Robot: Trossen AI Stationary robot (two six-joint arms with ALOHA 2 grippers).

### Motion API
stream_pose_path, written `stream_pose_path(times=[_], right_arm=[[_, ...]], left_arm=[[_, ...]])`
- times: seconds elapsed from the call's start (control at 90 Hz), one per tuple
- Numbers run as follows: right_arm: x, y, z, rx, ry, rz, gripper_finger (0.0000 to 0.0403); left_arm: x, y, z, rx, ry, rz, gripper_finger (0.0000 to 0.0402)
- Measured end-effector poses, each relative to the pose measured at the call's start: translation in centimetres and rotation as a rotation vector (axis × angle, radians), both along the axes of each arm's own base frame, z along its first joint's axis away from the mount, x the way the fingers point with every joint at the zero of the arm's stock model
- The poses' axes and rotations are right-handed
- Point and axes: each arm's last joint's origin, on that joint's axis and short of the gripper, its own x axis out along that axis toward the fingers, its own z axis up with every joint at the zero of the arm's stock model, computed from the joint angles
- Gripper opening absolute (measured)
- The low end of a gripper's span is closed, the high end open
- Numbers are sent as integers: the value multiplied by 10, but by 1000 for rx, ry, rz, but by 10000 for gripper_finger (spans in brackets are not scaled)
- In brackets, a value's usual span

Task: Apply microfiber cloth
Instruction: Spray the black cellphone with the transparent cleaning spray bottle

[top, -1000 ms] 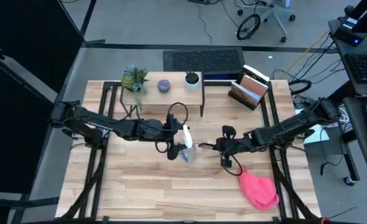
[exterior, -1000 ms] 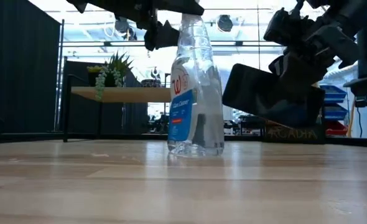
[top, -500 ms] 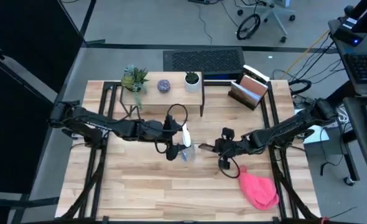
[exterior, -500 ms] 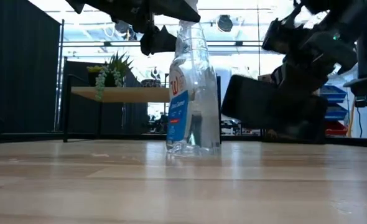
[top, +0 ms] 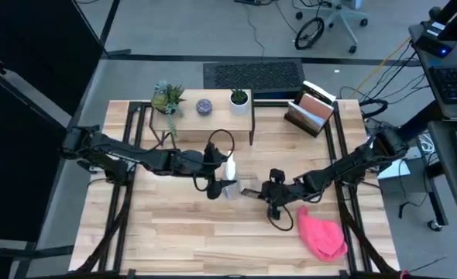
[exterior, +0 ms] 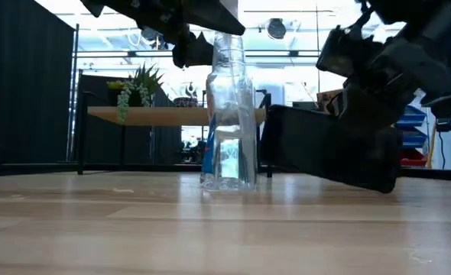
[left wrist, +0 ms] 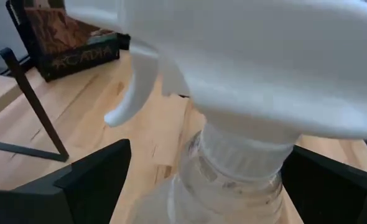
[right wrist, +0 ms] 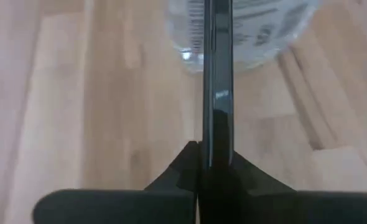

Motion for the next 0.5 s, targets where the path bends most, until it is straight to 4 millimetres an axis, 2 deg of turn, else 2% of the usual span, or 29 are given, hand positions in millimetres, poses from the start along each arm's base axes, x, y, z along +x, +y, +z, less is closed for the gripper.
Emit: stream_pose_path(times=[0.3,0.5], right_arm=[[0,0,0,-15,-5,-3,8],[0,0,0,-17,-6,-2,8]], left_arm=[[0,-1,0,-41,-4,15,375],[1,0,1,15,-12,-4,375]])
